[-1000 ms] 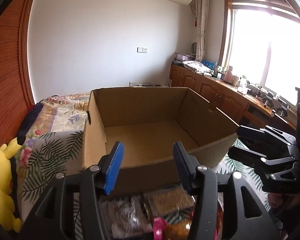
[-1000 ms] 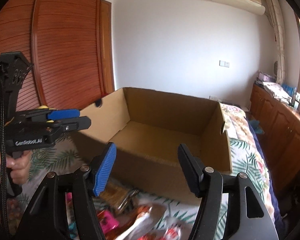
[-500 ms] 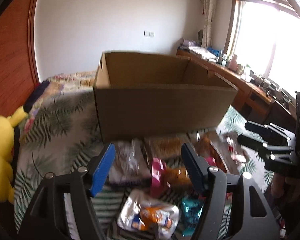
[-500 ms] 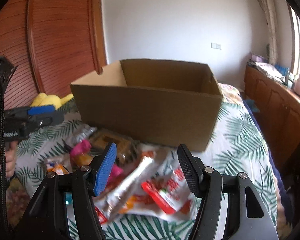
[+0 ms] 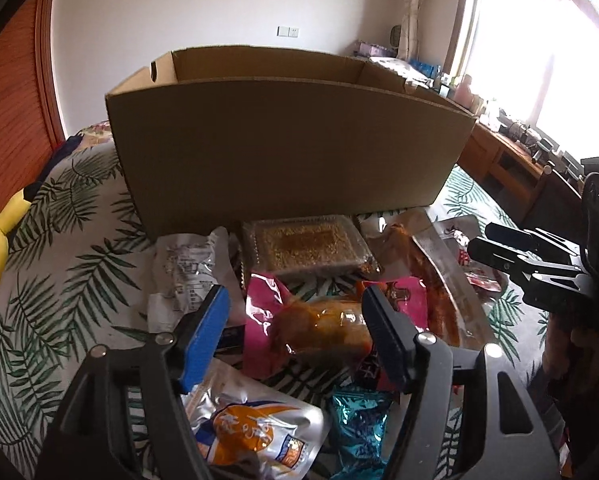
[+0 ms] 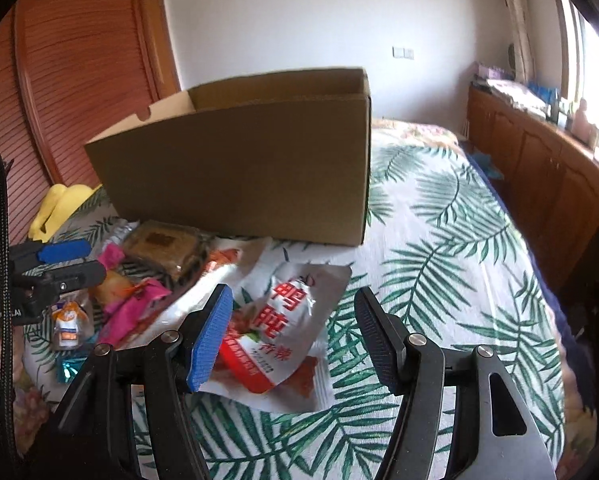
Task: Organize snacks
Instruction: 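Grasp the pink-wrapped pastry with the left tool while the right tool grasps the white red-print bag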
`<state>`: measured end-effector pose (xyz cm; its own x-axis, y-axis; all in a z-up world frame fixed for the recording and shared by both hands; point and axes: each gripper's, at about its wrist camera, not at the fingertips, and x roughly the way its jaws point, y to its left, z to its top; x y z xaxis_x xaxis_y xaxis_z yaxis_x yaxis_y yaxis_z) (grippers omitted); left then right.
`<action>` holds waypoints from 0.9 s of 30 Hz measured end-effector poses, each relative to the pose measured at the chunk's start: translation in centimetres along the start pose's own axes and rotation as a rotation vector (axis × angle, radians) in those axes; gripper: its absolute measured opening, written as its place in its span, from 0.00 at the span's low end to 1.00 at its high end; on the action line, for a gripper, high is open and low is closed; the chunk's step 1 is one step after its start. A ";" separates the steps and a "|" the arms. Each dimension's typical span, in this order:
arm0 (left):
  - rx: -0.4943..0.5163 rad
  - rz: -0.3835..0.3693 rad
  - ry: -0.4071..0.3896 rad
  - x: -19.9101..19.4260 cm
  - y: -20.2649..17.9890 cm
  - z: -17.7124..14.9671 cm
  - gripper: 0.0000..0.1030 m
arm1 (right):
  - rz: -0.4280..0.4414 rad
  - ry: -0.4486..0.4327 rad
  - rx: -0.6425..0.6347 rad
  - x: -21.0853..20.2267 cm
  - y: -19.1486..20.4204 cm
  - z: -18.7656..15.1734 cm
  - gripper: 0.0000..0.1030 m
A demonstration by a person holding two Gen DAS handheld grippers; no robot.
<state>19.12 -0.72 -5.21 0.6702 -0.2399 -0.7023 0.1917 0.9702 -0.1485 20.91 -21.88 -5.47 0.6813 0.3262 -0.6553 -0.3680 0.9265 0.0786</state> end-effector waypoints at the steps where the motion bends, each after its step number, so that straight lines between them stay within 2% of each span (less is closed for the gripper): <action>1: -0.002 0.002 0.004 0.2 0.1 0.0 0.66 | 0.002 0.007 0.006 0.3 -0.2 0.0 0.63; 14: -0.010 -0.008 0.015 1.0 0.0 0.3 0.66 | 0.030 0.127 0.026 3.5 -0.9 0.2 0.63; 21: 0.011 0.001 0.025 1.2 -0.8 0.4 0.68 | 0.015 0.129 0.010 3.8 -0.6 0.1 0.64; 27: 0.010 0.007 0.080 2.9 -0.9 -0.1 0.73 | 0.013 0.122 0.006 3.8 -0.4 -0.1 0.63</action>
<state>20.84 -2.26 -7.22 0.6119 -0.2295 -0.7569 0.1946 0.9713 -0.1371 23.63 -21.06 -8.07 0.5944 0.3135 -0.7406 -0.3726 0.9234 0.0918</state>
